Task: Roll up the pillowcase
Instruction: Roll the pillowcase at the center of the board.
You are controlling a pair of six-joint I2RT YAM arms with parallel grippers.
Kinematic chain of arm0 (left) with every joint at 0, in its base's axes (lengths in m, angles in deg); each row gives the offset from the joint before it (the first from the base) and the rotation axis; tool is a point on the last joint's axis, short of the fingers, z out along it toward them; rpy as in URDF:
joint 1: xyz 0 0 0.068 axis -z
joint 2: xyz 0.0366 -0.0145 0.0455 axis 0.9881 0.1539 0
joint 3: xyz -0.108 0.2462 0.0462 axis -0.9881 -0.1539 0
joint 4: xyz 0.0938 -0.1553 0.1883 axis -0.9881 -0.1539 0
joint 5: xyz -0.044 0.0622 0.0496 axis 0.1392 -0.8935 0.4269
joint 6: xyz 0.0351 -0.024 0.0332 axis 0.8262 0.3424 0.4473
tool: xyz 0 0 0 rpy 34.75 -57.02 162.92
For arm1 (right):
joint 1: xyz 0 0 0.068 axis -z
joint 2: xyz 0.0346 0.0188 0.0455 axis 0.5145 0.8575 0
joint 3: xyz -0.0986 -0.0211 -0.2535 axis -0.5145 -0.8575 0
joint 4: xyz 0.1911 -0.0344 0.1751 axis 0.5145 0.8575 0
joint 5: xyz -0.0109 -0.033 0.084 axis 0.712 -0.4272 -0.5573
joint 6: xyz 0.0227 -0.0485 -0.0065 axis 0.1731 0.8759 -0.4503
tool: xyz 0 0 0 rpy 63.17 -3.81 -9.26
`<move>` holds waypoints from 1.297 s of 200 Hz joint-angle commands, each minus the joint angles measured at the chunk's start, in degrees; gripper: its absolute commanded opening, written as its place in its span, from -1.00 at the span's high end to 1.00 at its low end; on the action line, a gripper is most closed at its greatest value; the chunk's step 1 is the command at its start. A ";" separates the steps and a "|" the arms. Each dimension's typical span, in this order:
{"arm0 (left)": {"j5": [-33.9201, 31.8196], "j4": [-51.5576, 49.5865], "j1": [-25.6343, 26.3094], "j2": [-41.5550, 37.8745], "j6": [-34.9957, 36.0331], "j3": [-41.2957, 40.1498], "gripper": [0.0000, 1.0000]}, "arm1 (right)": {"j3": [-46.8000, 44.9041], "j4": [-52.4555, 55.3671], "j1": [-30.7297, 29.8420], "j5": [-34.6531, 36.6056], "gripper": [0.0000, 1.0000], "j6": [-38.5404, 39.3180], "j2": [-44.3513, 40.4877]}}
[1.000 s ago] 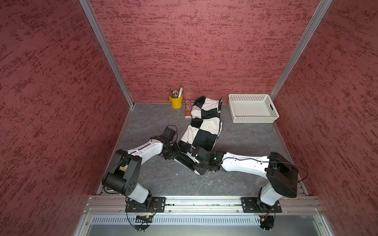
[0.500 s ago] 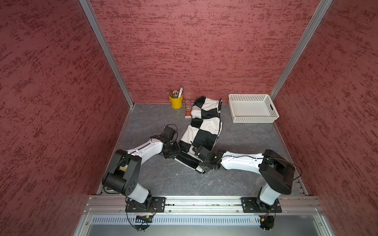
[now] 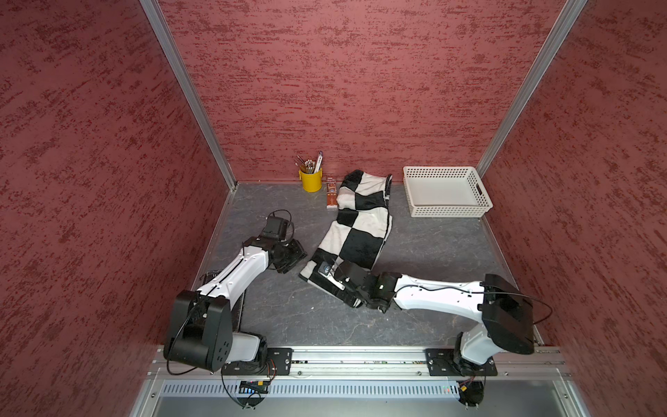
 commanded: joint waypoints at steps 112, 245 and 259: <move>2.73 -5.63 -7.85 -9.07 2.94 -4.07 -0.93 | 5.19 -14.89 -1.67 8.95 0.08 15.15 18.71; 3.43 -6.08 -6.24 -12.76 4.69 -4.40 -0.99 | 7.79 -2.61 9.77 -24.55 1.00 -3.19 12.67; 3.41 -5.65 -5.12 -12.67 4.67 -4.29 -0.99 | 8.73 -1.61 12.09 -30.04 1.00 -5.50 12.65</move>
